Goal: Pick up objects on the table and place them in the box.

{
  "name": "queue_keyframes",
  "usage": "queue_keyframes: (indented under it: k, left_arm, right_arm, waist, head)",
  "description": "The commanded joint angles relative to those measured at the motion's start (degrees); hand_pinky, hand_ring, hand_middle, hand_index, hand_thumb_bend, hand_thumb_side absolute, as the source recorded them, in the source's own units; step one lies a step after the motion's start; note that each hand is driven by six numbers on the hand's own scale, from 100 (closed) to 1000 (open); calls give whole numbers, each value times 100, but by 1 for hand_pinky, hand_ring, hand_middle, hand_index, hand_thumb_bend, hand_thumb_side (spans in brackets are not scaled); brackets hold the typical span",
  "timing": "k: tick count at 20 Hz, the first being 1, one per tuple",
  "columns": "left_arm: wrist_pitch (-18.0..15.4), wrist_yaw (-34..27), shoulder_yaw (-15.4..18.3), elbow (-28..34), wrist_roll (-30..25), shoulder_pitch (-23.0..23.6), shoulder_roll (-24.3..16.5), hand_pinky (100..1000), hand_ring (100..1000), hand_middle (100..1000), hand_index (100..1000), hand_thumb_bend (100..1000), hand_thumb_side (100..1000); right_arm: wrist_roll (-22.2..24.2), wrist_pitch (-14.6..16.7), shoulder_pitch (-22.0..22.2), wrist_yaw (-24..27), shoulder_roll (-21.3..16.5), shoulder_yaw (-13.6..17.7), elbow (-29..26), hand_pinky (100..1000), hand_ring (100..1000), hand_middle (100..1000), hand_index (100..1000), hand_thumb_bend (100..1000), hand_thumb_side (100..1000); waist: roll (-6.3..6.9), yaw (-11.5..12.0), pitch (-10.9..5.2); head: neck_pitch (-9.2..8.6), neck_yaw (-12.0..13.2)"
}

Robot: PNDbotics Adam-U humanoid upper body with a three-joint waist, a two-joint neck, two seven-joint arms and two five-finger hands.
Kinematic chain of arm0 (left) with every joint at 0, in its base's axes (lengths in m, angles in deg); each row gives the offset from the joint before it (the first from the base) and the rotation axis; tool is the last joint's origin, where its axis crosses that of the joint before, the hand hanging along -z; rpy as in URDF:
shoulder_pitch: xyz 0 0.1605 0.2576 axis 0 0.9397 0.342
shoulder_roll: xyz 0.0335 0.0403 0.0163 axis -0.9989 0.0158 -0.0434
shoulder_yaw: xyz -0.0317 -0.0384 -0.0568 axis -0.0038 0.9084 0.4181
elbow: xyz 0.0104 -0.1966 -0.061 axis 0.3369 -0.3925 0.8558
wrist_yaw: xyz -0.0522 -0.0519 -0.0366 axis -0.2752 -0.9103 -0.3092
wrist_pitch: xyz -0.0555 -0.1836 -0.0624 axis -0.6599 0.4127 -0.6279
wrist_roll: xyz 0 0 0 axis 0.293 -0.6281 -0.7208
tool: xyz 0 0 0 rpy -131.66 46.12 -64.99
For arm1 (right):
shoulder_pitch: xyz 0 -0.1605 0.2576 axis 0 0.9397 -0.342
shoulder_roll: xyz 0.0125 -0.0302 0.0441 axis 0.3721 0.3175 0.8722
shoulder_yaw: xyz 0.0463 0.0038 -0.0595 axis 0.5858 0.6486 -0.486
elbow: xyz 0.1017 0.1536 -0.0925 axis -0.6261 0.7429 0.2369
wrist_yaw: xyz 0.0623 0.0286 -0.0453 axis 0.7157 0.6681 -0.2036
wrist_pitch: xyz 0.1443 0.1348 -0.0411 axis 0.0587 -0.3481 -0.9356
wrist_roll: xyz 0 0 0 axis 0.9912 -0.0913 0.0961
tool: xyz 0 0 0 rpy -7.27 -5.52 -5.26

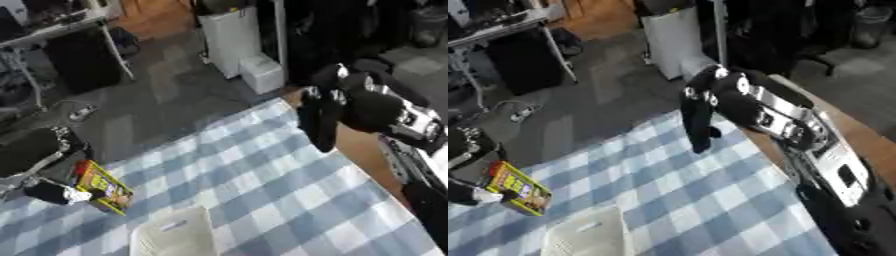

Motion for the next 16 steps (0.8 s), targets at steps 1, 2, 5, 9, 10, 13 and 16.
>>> queue_keyframes:
  k: [1,2,5,9,10,13,16]
  left_arm:
    - [17,-48,52,126,12,-198,-289,100,100,100,308,557,527]
    - [23,-45,52,134,3,-219,-299,100,100,100,308,557,527]
    - [26,-29,42,156,-25,-277,-319,100,100,100,307,555,527]
    - [15,-10,35,151,-56,-356,-335,100,100,100,305,555,526]
    - [6,-22,33,151,-61,-380,-338,100,100,100,305,554,526]
    - [-24,-68,-5,178,-81,-450,-344,100,100,100,305,554,526]
    - [-114,-240,-82,207,-165,-501,-335,100,100,100,306,554,527]
  right_arm:
    - [778,747,-24,36,-99,72,-42,100,298,402,506,100,1000]
    - [778,739,-20,43,-100,77,-42,100,298,401,506,100,1000]
    - [778,713,4,63,-104,92,-42,100,297,402,506,100,1000]
    - [778,648,49,101,-104,129,-42,100,297,401,505,100,1000]
    - [778,631,60,118,-107,139,-42,100,297,401,505,100,1000]
    - [778,583,103,165,-121,172,-42,100,298,401,505,100,1000]
    - [778,539,159,202,-138,208,-42,100,298,400,504,100,1000]
  waist:
    - [-56,26,-100]
    - [-56,28,-110]
    - [-56,43,-147]
    - [-56,65,-232]
    - [-56,72,-258]
    - [-56,98,-337]
    - [-56,127,-415]
  head:
    - [-89,52]
    - [-98,53]
    - [-116,58]
    - [-178,52]
    - [-202,44]
    - [-251,22]
    - [-285,3]
